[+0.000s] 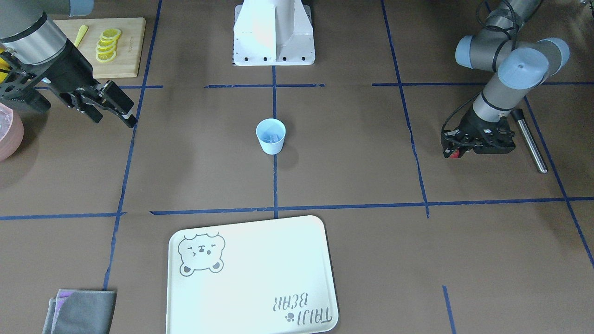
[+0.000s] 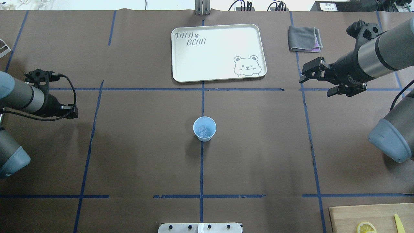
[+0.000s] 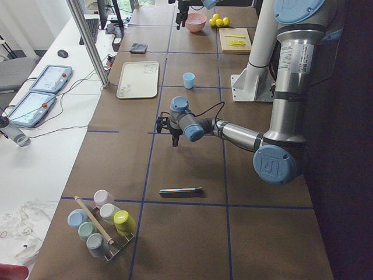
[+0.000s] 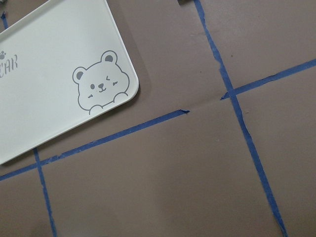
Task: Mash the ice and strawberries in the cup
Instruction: 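Carry the strawberry over the light-blue cup with the left gripper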
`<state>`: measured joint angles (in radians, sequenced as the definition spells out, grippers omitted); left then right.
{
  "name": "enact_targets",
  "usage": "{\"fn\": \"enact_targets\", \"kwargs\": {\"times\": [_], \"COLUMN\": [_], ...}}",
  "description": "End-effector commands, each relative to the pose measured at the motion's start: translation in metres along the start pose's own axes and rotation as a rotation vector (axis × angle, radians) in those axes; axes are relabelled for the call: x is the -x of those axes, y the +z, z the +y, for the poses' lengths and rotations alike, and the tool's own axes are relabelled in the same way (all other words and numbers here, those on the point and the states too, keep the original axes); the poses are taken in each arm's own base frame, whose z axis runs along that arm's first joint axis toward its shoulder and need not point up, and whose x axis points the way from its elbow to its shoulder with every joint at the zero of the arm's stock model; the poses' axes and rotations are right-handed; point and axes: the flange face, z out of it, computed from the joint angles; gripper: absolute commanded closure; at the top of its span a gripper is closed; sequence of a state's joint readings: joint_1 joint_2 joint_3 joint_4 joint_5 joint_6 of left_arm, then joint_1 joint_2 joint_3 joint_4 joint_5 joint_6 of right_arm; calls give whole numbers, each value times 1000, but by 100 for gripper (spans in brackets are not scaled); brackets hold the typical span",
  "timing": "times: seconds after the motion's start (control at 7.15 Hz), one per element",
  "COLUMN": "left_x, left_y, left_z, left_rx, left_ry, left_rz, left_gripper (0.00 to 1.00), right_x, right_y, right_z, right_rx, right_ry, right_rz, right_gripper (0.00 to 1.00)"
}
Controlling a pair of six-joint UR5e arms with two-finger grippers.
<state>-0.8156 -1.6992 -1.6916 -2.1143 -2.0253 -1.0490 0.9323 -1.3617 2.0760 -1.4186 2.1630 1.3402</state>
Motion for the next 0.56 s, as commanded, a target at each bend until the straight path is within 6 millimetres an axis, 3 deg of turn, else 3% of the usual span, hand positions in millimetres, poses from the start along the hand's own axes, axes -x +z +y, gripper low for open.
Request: {"fn": "enact_targets", "kwargs": {"times": [0.0, 0.14, 0.28, 0.42], "left_x": [-155, -240, -296, -327], "left_y": [-25, -33, -47, -67], "left_z": [-14, -2, 11, 9], "left_rx": [15, 50, 77, 74], "left_ry": [-76, -108, -140, -151], "left_rz": [170, 237, 285, 333], "left_gripper": [100, 100, 100, 100], "right_x": [-29, -45, -63, -82], "right_y": [1, -2, -6, -14], "right_z": [-11, -19, -26, -35], "right_rx": [-3, -11, -17, -23], "right_ry": [-79, -108, -130, -158], "right_rz": [36, 51, 68, 81], "right_gripper": [0, 0, 0, 0]}}
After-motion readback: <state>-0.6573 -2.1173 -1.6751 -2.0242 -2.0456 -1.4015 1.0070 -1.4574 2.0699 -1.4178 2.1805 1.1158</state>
